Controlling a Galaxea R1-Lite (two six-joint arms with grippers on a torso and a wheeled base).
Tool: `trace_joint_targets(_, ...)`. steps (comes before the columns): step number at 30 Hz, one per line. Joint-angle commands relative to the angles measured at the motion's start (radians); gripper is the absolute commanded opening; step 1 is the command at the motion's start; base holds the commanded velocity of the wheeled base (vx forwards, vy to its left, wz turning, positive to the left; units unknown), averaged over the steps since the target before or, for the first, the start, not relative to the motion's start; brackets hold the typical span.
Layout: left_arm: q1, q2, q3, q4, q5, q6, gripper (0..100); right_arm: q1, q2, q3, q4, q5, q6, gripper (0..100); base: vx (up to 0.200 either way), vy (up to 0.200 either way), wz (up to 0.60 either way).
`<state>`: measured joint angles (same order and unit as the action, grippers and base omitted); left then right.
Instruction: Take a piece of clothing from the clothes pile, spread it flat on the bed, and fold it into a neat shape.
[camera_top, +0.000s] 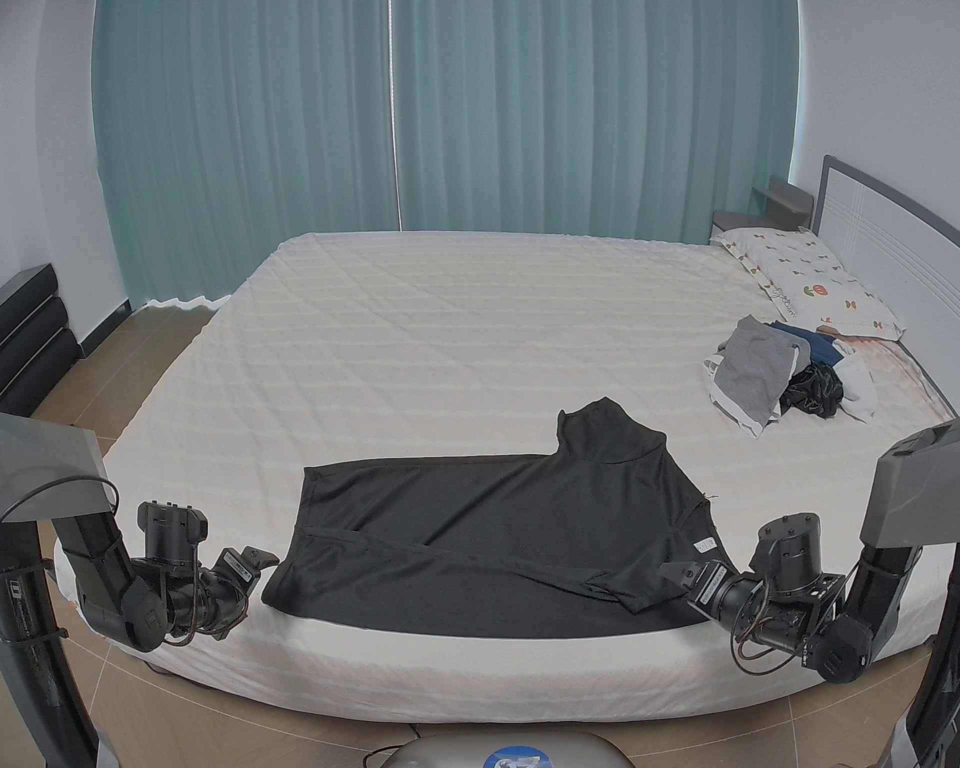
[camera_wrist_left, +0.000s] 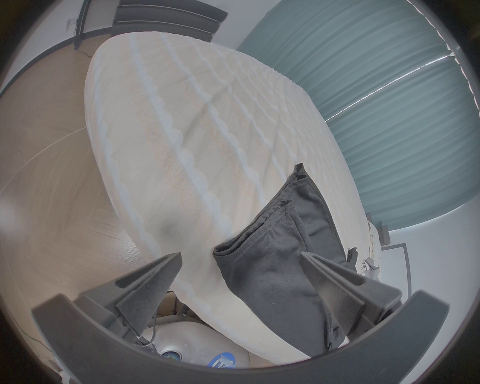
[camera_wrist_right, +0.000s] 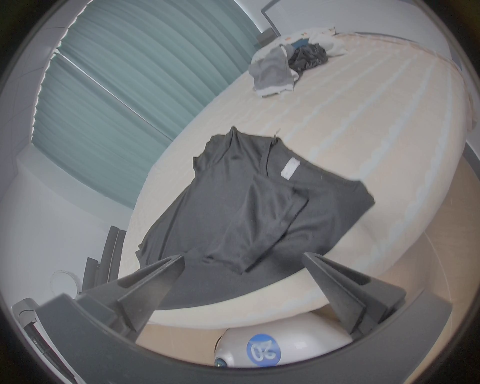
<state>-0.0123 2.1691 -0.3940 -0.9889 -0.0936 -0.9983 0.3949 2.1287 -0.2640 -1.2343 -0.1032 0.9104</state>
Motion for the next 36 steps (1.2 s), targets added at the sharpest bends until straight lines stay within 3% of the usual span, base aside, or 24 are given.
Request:
trace_joint_targets(1,0.000,0.003,0.000,0.000,0.000,0.000,100,-0.083,-0.055,-0.012,0.002,0.005,-0.059,100,0.000,0.000,0.00)
trace_joint_targets(6,0.000,0.006,-0.002,-0.002,0.000,0.000,100,-0.162,0.013,-0.040,-0.013,0.046,-0.131,100,0.000,0.000,0.00)
trace_joint_targets(15,0.000,0.001,-0.009,-0.002,0.003,0.000,100,-0.195,0.119,-0.133,-0.011,0.171,-0.163,100,0.000,0.000,0.00)
trace_joint_targets(22,0.000,0.005,-0.014,-0.002,0.003,-0.002,100,-0.231,0.181,-0.210,-0.007,0.244,-0.260,100,0.000,0.000,0.00)
trace_joint_targets(28,0.000,0.006,-0.016,-0.002,0.003,-0.002,100,-0.248,0.197,-0.259,0.002,0.329,-0.268,100,0.000,0.000,0.00)
trace_joint_targets(35,0.000,0.008,-0.016,-0.002,0.003,-0.002,100,-0.243,0.223,-0.304,0.041,0.349,-0.268,100,0.000,0.000,0.00)
trace_joint_targets(36,0.000,0.008,-0.014,-0.002,0.003,-0.002,100,-0.243,0.224,-0.311,0.047,0.349,-0.268,0,0.000,0.000,0.00)
